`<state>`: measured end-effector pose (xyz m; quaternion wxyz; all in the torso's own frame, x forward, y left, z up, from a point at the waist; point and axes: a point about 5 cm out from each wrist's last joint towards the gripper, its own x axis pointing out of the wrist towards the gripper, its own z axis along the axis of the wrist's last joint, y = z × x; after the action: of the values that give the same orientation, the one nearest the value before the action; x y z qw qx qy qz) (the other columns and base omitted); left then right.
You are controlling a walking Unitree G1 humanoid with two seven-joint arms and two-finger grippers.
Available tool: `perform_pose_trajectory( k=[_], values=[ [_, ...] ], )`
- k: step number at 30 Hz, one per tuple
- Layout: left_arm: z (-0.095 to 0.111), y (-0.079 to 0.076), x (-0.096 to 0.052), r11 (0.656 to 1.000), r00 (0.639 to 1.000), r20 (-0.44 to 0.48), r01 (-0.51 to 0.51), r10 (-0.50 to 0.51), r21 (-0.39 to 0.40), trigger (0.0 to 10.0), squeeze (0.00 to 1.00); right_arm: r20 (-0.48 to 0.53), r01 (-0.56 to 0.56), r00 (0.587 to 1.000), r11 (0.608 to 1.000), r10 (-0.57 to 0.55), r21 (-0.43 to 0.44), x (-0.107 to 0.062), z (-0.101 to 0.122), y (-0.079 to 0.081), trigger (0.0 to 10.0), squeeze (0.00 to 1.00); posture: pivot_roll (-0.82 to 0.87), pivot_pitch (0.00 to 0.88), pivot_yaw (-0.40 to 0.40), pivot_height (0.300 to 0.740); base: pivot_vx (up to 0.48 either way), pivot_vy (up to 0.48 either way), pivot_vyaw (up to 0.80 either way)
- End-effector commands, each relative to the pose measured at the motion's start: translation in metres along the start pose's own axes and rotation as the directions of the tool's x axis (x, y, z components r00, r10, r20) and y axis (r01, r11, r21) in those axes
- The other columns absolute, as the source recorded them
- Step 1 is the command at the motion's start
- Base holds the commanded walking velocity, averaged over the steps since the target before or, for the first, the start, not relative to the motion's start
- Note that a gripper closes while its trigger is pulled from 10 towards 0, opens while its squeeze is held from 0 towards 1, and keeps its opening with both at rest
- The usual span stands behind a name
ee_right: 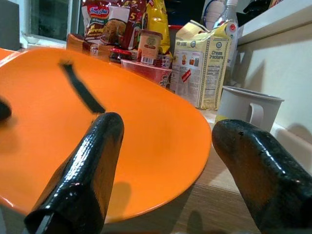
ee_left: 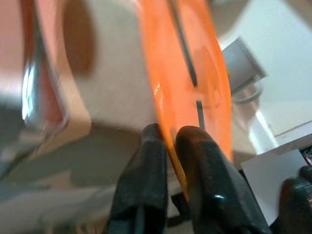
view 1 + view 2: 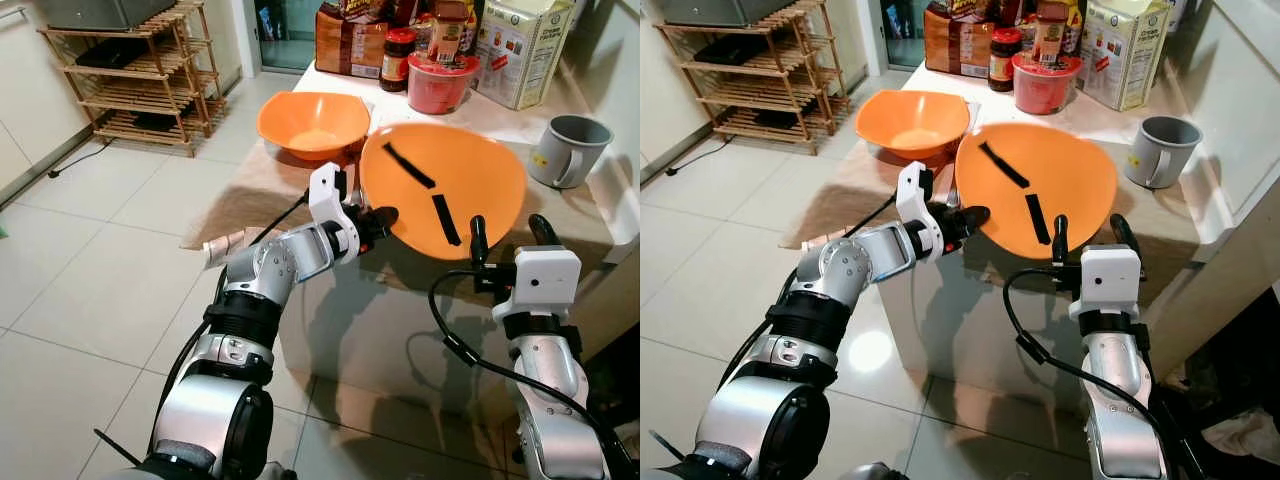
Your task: Setting the table
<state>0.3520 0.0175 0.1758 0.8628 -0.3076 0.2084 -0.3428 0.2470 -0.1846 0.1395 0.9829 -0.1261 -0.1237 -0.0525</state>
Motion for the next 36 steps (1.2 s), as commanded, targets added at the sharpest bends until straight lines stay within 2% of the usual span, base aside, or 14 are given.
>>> perform_pose_trajectory(
  k=[1, 10, 11, 14, 19, 21, 22, 23, 25, 27, 29, 34, 36],
  values=[
    [-0.004, -0.046, 0.017, 0.988, 0.988, 0.022, 0.154, -0.154, -0.003, 0.0, 0.00, 0.014, -0.006, 1.000, 1.000, 0.006, -0.002, 0.000, 0.005, 0.001, 10.0, 0.00, -0.11, 0.000, 0.067, 0.723, 0.000, 0.000, 0.00],
    [0.009, -0.047, 0.010, 0.983, 0.982, 0.121, 0.132, -0.147, 0.125, 0.0, 0.00, 0.009, -0.009, 1.000, 1.000, 0.009, 0.001, 0.000, 0.003, 0.002, 10.0, 0.00, -0.10, 0.000, 0.066, 0.723, 0.000, 0.000, 0.00],
    [0.014, -0.048, 0.006, 0.972, 0.975, 0.169, 0.110, -0.147, 0.208, 0.0, 0.00, 0.009, -0.010, 1.000, 1.000, 0.010, 0.001, 0.000, 0.003, 0.003, 10.0, 0.00, -0.10, 0.000, 0.065, 0.723, 0.000, 0.000, 0.00],
    [0.019, -0.046, 0.001, 0.948, 0.963, 0.231, 0.064, -0.141, 0.312, 0.0, 0.00, 0.008, -0.011, 1.000, 1.000, 0.011, 0.001, 0.000, 0.003, 0.003, 10.0, 0.00, -0.10, 0.000, 0.063, 0.723, 0.000, 0.000, 0.00],
    [0.025, -0.043, -0.005, 0.953, 0.944, 0.300, 0.040, -0.135, 0.301, 0.0, 0.00, 0.006, -0.014, 1.000, 1.000, 0.013, 0.002, -0.001, 0.002, 0.004, 10.0, 0.00, -0.09, 0.000, 0.062, 0.723, 0.000, 0.000, 0.00],
    [0.035, -0.047, -0.014, 0.929, 0.919, 0.363, 0.011, -0.155, 0.371, 0.0, 0.00, 0.008, -0.016, 1.000, 1.000, 0.016, 0.000, 0.000, 0.002, 0.003, 10.0, 0.00, -0.09, 0.000, 0.060, 0.723, 0.000, 0.000, 0.00],
    [0.035, -0.047, -0.014, 0.929, 0.919, 0.363, 0.011, -0.155, 0.371, 0.0, 0.00, 0.008, -0.016, 1.000, 1.000, 0.016, 0.000, 0.000, 0.002, 0.003, 10.0, 0.00, -0.09, 0.000, 0.060, 0.723, 0.000, 0.000, 0.00],
    [0.040, -0.048, -0.020, 0.898, 0.901, 0.401, -0.031, -0.164, 0.439, 0.0, 0.00, 0.009, -0.015, 1.000, 1.000, 0.015, 0.000, 0.000, 0.002, 0.003, 10.0, 0.00, -0.09, 0.000, 0.061, 0.723, 0.000, 0.000, 0.00],
    [0.044, -0.049, -0.027, 0.859, 0.878, 0.441, -0.072, -0.187, 0.508, 0.0, 0.00, 0.011, -0.014, 1.000, 1.000, 0.014, -0.001, 0.000, 0.002, 0.002, 10.0, 0.00, -0.09, 0.000, 0.060, 0.723, 0.000, 0.000, 0.00],
    [0.045, -0.051, -0.035, 0.790, 0.853, 0.474, -0.130, -0.220, 0.599, 0.0, 0.00, 0.015, -0.011, 1.000, 1.000, 0.011, 0.000, 0.001, 0.003, 0.002, 10.0, 0.00, -0.08, 0.000, 0.058, 0.723, 0.000, 0.000, 0.00],
    [0.041, -0.046, -0.041, 0.744, 0.847, 0.479, -0.166, -0.228, 0.647, 0.0, 0.00, 0.015, -0.009, 1.000, 1.000, 0.009, 0.000, 0.001, 0.002, 0.001, 10.0, 0.00, -0.08, 0.000, 0.058, 0.723, 0.000, 0.000, 0.00],
    [0.033, -0.041, -0.047, 0.719, 0.855, 0.462, -0.169, -0.233, 0.675, 0.0, 0.00, 0.016, -0.006, 1.000, 1.000, 0.006, 0.000, 0.000, 0.002, 0.001, 10.0, 0.00, -0.08, 0.000, 0.058, 0.723, 0.000, 0.000, 0.00],
    [0.026, -0.038, -0.055, 0.714, 0.860, 0.452, -0.161, -0.237, 0.681, 0.0, 0.00, 0.019, -0.002, 1.000, 1.000, 0.002, -0.001, 0.000, 0.003, 0.000, 10.0, 0.00, -0.08, 0.000, 0.057, 0.723, 0.000, 0.000, 0.00]
  ],
)
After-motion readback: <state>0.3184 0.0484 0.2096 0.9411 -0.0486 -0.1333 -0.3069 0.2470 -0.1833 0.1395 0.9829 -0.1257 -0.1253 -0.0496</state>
